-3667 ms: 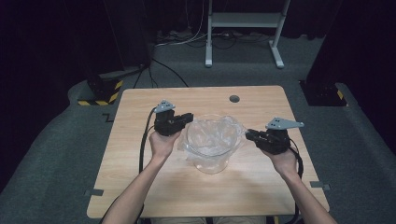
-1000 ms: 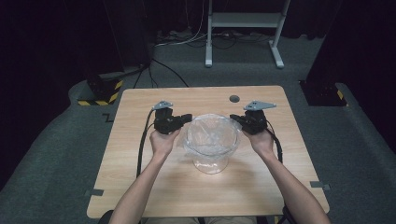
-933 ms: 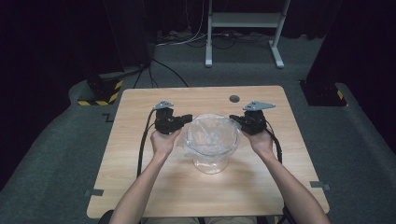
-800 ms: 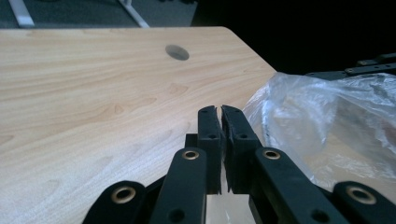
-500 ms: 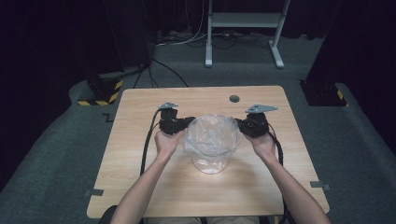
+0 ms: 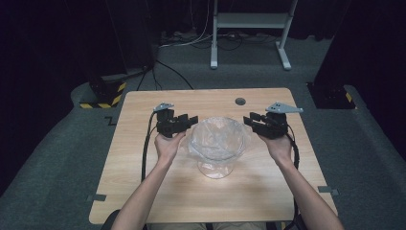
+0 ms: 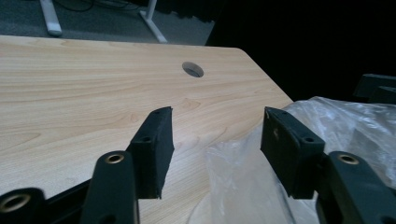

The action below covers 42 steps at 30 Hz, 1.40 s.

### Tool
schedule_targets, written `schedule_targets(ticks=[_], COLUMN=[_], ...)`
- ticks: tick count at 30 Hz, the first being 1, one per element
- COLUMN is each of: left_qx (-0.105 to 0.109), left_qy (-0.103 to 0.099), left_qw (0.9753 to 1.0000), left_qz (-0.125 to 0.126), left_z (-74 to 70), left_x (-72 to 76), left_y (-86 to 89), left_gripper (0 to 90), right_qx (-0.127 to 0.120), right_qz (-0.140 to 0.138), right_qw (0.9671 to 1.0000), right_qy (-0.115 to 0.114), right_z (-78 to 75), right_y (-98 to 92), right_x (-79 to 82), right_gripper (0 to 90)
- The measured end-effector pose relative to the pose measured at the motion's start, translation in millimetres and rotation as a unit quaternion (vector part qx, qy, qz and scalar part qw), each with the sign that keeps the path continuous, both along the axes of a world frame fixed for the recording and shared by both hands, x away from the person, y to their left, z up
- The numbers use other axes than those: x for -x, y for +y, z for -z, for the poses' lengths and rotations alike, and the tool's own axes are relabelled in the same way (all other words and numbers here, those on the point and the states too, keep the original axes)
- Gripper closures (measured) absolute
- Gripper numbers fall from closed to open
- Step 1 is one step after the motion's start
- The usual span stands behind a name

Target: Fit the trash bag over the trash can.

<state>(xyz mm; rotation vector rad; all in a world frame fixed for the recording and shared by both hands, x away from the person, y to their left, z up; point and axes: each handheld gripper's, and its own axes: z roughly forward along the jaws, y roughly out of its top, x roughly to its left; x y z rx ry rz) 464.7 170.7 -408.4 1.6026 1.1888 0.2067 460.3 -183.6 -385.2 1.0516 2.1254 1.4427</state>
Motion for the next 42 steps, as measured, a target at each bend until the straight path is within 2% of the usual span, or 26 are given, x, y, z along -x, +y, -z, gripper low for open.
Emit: schedule_targets(ticks=[9,13,20,23,28,31,35,38,42], left_qx=[-0.015,-0.023,-0.026,-0.029,-0.031,-0.030,-0.036,-0.039,-0.040], left_qy=[-0.010,-0.010,-0.015,-0.012,-0.007,-0.010,-0.012,-0.016,-0.015], left_qw=[0.9996,0.9992,0.9990,0.9989,0.9987,0.9985,0.9980,0.9977,0.9975], left_qz=[0.024,0.030,0.033,0.035,0.039,0.045,0.051,0.053,0.057], left_z=[-5.0,-4.2,-4.8,-1.8,2.6,3.2,2.7,1.7,1.7], left_x=[11.2,10.0,4.9,1.7,-3.5,-4.4,-3.9,-3.0,-1.1], left_y=[-7.4,-11.5,-15.9,-19.0,-23.7,-25.5,-26.7,-26.5,-27.1], left_gripper=[37.5,37.1,37.3,37.6,37.8,37.8,37.2,36.6,36.1], right_qx=[-0.004,0.009,0.010,0.020,0.052,0.073,0.089,0.085,0.078], right_qz=[-0.041,-0.058,-0.080,-0.088,-0.096,-0.092,-0.089,-0.083,-0.074], right_qw=[0.9988,0.9976,0.9958,0.9949,0.9930,0.9917,0.9907,0.9917,0.9930], right_qy=[-0.028,-0.036,-0.045,-0.044,-0.045,-0.053,-0.051,-0.049,-0.049], right_z=[-14.8,-17.0,-21.7,-19.9,-13.0,-7.9,-1.8,-0.5,-0.3], right_y=[11.3,17.0,18.6,21.6,30.0,33.8,35.7,33.8,29.0], right_x=[12.5,20.8,34.3,38.6,43.7,44.7,42.3,39.6,36.1], right_gripper=[58.9,56.8,53.5,52.2,51.4,58.2,76.4,84.7,89.4])
